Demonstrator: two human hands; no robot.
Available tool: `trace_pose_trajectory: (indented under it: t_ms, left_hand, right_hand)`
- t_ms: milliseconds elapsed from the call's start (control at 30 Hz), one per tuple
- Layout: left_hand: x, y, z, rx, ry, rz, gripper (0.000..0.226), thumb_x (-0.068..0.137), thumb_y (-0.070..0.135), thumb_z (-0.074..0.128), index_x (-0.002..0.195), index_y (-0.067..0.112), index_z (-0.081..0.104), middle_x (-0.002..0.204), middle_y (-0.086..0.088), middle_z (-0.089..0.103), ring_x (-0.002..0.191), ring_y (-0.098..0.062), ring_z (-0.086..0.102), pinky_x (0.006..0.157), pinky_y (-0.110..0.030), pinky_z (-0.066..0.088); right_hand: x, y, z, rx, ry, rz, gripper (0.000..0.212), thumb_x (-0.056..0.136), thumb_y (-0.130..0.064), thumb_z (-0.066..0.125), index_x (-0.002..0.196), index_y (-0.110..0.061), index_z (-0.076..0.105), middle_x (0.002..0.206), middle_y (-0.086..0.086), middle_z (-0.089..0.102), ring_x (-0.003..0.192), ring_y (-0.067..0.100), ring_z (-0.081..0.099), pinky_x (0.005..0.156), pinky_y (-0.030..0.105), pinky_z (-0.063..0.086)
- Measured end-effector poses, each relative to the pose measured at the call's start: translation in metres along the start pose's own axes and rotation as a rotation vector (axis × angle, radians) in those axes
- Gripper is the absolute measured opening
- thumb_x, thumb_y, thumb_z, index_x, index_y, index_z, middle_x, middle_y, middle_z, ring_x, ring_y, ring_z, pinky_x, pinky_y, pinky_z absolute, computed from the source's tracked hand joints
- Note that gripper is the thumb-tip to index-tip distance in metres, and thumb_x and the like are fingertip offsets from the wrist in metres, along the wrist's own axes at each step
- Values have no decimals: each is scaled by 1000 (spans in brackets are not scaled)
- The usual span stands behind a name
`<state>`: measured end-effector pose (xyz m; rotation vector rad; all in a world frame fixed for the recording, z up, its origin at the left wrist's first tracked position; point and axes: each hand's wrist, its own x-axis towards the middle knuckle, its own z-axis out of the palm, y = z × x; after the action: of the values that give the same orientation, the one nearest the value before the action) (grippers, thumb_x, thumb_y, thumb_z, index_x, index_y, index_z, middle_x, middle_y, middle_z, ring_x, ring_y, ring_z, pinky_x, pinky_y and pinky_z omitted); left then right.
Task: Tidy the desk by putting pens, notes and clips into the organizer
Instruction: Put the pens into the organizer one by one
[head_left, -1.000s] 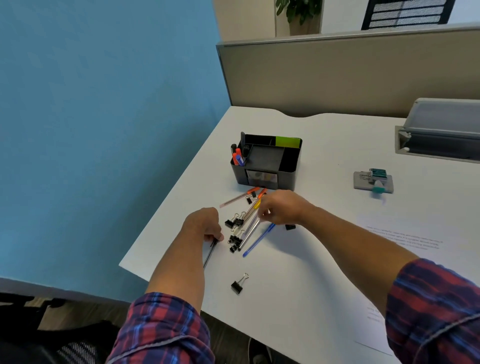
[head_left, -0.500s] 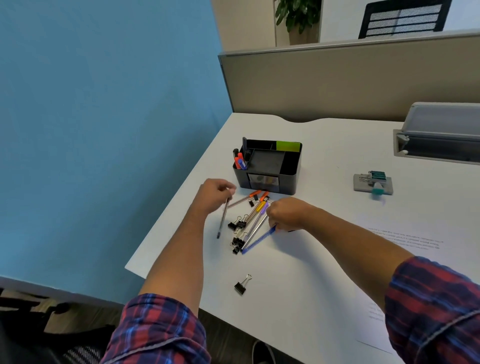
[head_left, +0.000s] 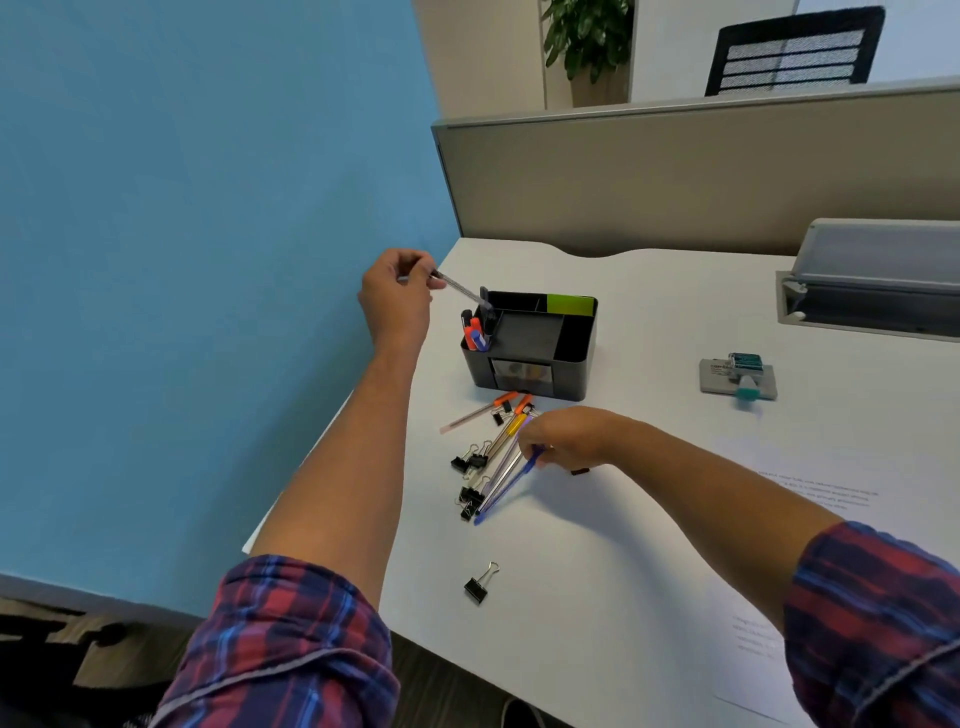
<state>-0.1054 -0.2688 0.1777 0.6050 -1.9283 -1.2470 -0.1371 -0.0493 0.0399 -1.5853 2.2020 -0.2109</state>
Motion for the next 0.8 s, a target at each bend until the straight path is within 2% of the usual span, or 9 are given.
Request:
trace_pose_trajectory:
  t_ms: [100, 200, 333, 467, 567, 667, 800]
  left_hand:
    - [3, 1, 8, 55, 45, 40, 7, 94, 16, 67, 92, 13, 72, 84, -1, 75, 70, -6, 74, 70, -18, 57]
    - [4, -3, 15, 132, 40, 51, 13, 96, 16, 64, 100, 9, 75, 86, 0, 75, 74, -4, 73, 69, -10, 53]
    - [6, -11, 24, 259, -17, 67, 19, 97, 13, 60, 106, 11, 77, 87, 1, 75, 83, -10, 71, 77, -21, 54]
    - [13, -25, 35, 390, -86, 100, 23, 98, 13, 58, 109, 11, 77, 96, -6, 76, 89, -20, 69, 73, -20, 44]
    - [20, -32, 43, 443, -121, 119, 22, 99, 15, 58, 111, 13, 76, 105, -6, 75, 95, -22, 68, 76, -22, 44]
    - [25, -36, 50, 466, -153, 133, 21, 99, 11, 56, 112, 14, 73, 106, -5, 74, 95, -21, 67, 78, -24, 46]
    - [27, -43, 58, 535, -206, 142, 11, 99, 11, 59, 101, 17, 67, 93, -1, 69, 85, -19, 64, 70, -29, 49]
  right_hand:
    - [-6, 4, -16, 270, 127, -24, 14, 90, -15, 72, 103, -18, 70, 97, -6, 66, 87, 13, 62, 76, 29, 54]
    - [-12, 9, -33, 474, 317, -13, 11, 87, -22, 76, 98, -18, 75, 91, -7, 70, 85, 10, 66, 78, 33, 58]
    - [-17, 19, -56, 722, 651, 45, 10, 87, -22, 75, 92, -13, 75, 85, 1, 73, 78, 20, 69, 74, 44, 60]
    - [-14, 32, -66, 845, 1023, 124, 10, 89, -17, 73, 92, -8, 74, 80, 8, 72, 68, 25, 67, 67, 47, 61]
    - [-6, 40, -65, 892, 1233, 254, 11, 90, -21, 71, 93, -10, 71, 83, 7, 71, 70, 25, 68, 66, 46, 62]
    - [6, 46, -61, 921, 1337, 346, 10, 91, -24, 70, 96, -15, 70, 88, 3, 72, 78, 24, 69, 69, 44, 62]
    - [21, 48, -63, 892, 1353, 418, 15, 92, -29, 69, 102, -16, 70, 93, -3, 72, 86, 18, 70, 76, 40, 62]
